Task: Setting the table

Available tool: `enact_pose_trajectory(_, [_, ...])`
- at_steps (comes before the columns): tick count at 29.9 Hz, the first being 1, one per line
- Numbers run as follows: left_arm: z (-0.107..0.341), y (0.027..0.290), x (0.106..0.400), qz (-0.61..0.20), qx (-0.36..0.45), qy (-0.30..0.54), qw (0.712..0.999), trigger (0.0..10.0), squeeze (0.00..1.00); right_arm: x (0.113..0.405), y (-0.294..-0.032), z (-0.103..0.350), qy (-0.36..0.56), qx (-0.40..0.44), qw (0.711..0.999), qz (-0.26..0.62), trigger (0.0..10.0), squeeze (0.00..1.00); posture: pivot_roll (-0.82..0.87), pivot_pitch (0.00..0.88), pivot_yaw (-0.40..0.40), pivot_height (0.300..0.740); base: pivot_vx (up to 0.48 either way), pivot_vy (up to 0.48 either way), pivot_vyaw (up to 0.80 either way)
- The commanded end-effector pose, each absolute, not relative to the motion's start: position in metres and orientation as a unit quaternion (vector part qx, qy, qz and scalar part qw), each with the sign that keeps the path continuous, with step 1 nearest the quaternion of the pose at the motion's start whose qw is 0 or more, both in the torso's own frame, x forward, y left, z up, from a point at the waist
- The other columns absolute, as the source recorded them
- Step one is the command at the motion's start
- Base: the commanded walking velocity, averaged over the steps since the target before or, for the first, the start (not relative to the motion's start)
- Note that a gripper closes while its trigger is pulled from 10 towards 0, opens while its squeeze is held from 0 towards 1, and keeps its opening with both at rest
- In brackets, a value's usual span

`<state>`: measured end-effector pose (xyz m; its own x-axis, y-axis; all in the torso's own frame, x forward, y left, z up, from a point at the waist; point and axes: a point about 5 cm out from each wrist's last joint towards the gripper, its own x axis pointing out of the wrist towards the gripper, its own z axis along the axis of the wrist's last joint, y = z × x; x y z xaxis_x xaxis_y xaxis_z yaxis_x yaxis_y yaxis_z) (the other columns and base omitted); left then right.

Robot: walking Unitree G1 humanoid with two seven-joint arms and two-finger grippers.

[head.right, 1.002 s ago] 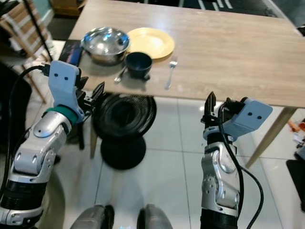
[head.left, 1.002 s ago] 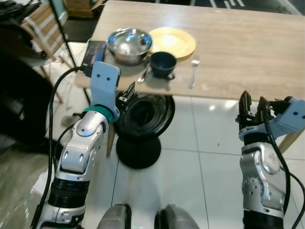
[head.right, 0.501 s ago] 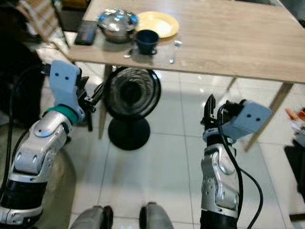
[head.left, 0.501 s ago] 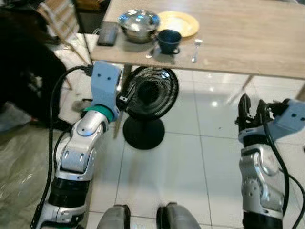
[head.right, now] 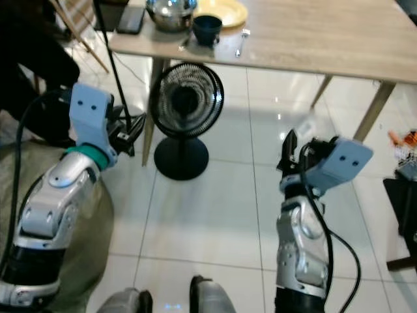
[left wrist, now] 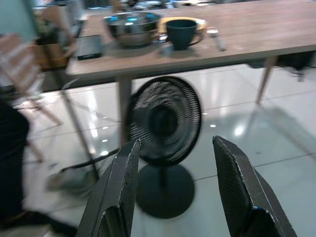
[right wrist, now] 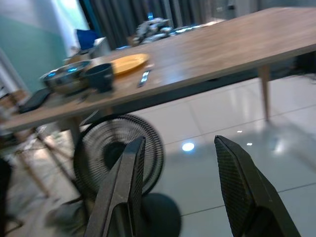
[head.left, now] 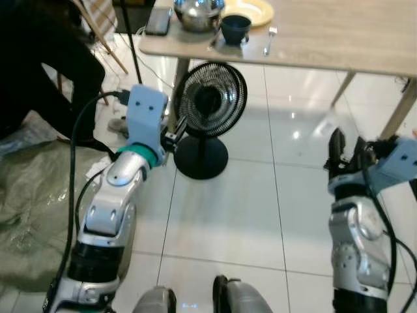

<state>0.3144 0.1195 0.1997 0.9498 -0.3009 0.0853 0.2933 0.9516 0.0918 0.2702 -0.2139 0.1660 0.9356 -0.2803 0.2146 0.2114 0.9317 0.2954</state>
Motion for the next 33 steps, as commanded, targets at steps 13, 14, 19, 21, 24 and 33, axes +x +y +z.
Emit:
enact_pose_trajectory(13, [0.1971,0.1168,0.3148,-0.154,0.040,-0.045,0.986,10.0,0.00,0.2694,-0.2174,0.1626,-0.124,0.134,0.974,-0.137,10.0,0.00,0.02,0.017,0.053,0.740,-0.361,0.000,0.00])
enact_pose_trajectory(14, [0.1971,0.1168,0.3147,-0.154,0.040,-0.045,0.986,10.0,0.00,0.2694,-0.2176,0.1626,-0.124,0.134,0.974,-0.137,10.0,0.00,0.02,0.019,0.054,0.740,-0.360,0.000,0.00])
enact_pose_trajectory(19, [0.1972,0.1166,0.3146,-0.155,0.040,-0.045,0.986,10.0,0.00,0.2695,-0.2177,0.1623,-0.124,0.134,0.974,-0.137,10.0,0.00,0.02,0.019,0.054,0.740,-0.361,0.000,0.00])
enact_pose_trajectory(21, [0.1971,0.1162,0.3145,-0.156,0.040,-0.045,0.986,10.0,0.00,0.2694,-0.2178,0.1620,-0.123,0.135,0.974,-0.137,10.0,0.00,0.02,0.019,0.054,0.740,-0.364,0.000,0.00])
enact_pose_trajectory(24, [0.1971,0.1160,0.3144,-0.156,0.040,-0.044,0.986,10.0,0.00,0.2693,-0.2179,0.1620,-0.123,0.135,0.974,-0.137,10.0,0.00,0.02,0.019,0.054,0.740,-0.364,0.000,0.00])
enact_pose_trajectory(33, [0.1974,0.1155,0.3135,-0.158,0.039,-0.044,0.986,10.0,0.00,0.2681,-0.2179,0.1616,-0.123,0.134,0.973,-0.139,10.0,0.00,0.02,0.027,0.055,0.740,-0.362,0.000,0.00])
